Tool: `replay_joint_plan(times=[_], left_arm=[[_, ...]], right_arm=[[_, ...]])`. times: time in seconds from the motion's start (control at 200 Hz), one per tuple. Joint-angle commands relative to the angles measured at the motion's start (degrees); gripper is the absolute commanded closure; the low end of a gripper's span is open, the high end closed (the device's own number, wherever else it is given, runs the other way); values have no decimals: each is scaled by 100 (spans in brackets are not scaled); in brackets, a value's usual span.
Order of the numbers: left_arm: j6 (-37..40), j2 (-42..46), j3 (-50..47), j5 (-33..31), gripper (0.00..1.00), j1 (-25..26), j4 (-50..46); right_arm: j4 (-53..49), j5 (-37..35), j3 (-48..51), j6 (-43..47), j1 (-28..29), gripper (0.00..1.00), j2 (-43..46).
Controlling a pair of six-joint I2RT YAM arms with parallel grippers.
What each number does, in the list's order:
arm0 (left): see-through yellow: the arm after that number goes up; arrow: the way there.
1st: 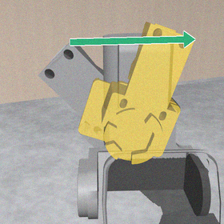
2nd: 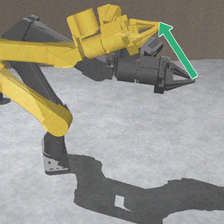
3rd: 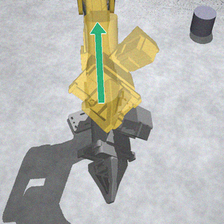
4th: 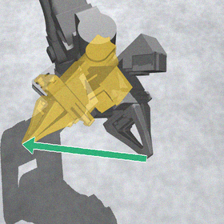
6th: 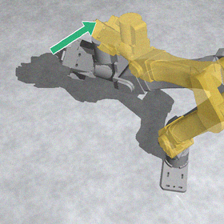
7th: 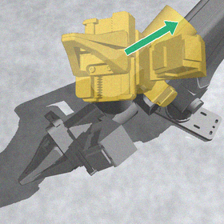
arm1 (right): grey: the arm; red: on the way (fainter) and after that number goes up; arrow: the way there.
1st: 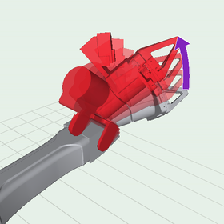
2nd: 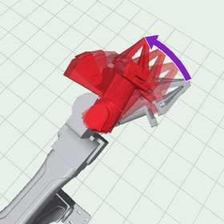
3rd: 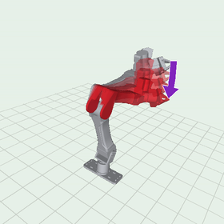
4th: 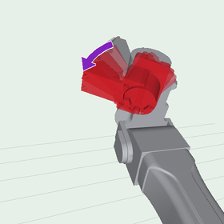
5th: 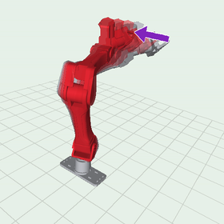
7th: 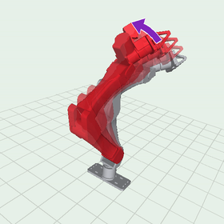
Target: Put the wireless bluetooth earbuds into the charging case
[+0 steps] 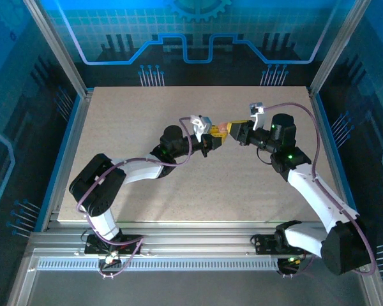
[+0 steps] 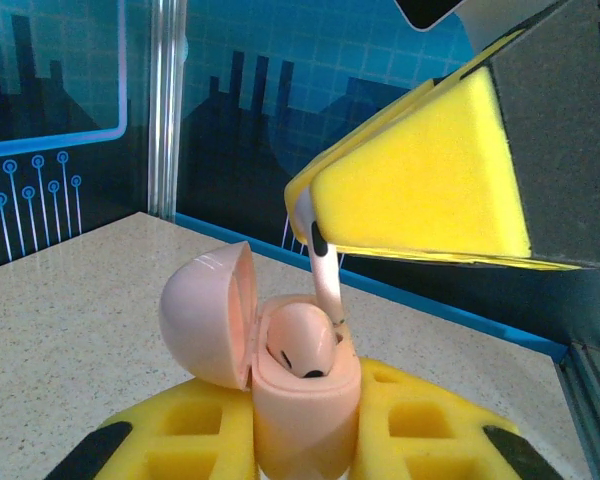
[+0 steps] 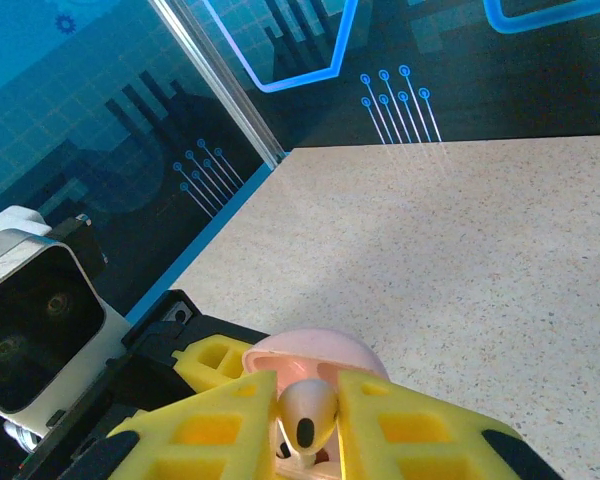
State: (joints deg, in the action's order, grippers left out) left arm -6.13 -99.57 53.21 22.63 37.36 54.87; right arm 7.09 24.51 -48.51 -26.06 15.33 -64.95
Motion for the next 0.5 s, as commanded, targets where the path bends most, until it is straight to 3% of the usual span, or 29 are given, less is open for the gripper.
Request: replay_joint_plan(times=[0.0, 0.495], left_arm=[[-87, 223, 16, 127, 83, 52, 358], [-127, 255, 30, 92, 83, 45, 491]], right_arm=[[152, 114, -18, -54, -21, 78, -17], [-7, 233, 44, -1, -22, 78, -35]])
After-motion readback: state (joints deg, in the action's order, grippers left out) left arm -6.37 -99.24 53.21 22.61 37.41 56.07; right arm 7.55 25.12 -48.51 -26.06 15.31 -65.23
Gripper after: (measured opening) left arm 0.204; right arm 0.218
